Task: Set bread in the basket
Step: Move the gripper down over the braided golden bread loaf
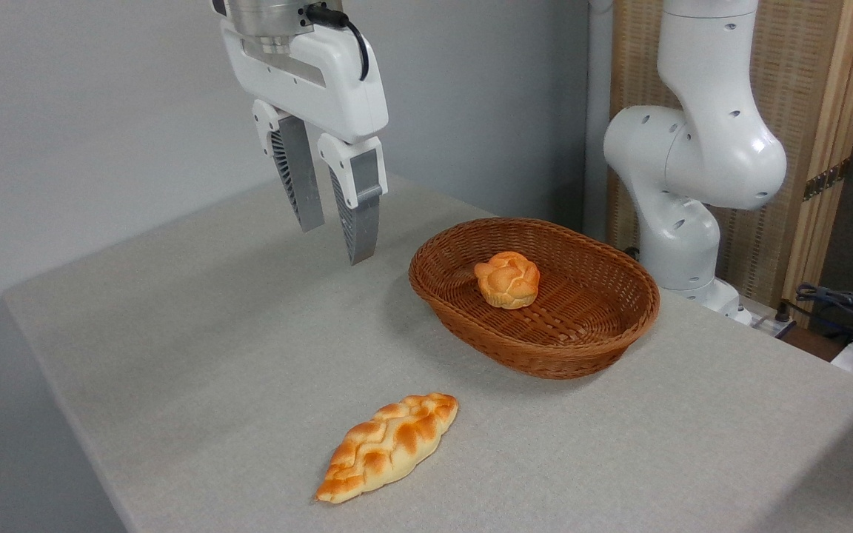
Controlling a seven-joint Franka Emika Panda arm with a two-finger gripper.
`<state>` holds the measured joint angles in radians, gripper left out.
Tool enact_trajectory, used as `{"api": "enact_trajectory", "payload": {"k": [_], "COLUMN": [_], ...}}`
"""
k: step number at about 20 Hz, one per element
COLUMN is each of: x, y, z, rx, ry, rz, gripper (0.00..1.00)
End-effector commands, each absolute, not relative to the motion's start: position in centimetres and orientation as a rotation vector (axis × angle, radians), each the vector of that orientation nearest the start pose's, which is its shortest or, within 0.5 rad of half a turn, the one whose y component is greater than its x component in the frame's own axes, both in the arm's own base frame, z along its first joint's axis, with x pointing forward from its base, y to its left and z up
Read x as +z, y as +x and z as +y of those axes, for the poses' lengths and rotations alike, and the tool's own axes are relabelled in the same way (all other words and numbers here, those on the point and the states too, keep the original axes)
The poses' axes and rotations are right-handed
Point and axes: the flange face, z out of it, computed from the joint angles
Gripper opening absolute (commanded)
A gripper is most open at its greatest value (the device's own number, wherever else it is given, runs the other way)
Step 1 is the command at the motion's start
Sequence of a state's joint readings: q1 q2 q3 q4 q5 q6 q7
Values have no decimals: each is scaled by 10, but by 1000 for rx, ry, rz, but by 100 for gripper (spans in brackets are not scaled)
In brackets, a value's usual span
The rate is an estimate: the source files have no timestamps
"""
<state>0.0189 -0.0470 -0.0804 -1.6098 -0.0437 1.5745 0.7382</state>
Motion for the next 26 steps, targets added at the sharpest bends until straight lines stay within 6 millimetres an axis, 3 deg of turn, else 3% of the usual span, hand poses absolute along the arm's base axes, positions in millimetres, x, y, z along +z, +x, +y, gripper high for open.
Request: {"api": "enact_trajectory", "payload": {"k": [1, 5, 10, 12, 16, 19, 26], "x": [629, 621, 614, 589, 495, 450, 425], "y": [522, 508, 513, 517, 519, 519, 515], "z": [-40, -41, -38, -28, -4, 11, 13], "rx": [-20, -80, -129, -131, -189, -203, -152], "ry": [-2911, -2894, -2884, -2880, -2845, -2863, -2873], "rz": [1241, 1230, 1217, 1190, 1138, 1095, 1107], "gripper": [100, 100, 100, 100, 100, 100, 100]}}
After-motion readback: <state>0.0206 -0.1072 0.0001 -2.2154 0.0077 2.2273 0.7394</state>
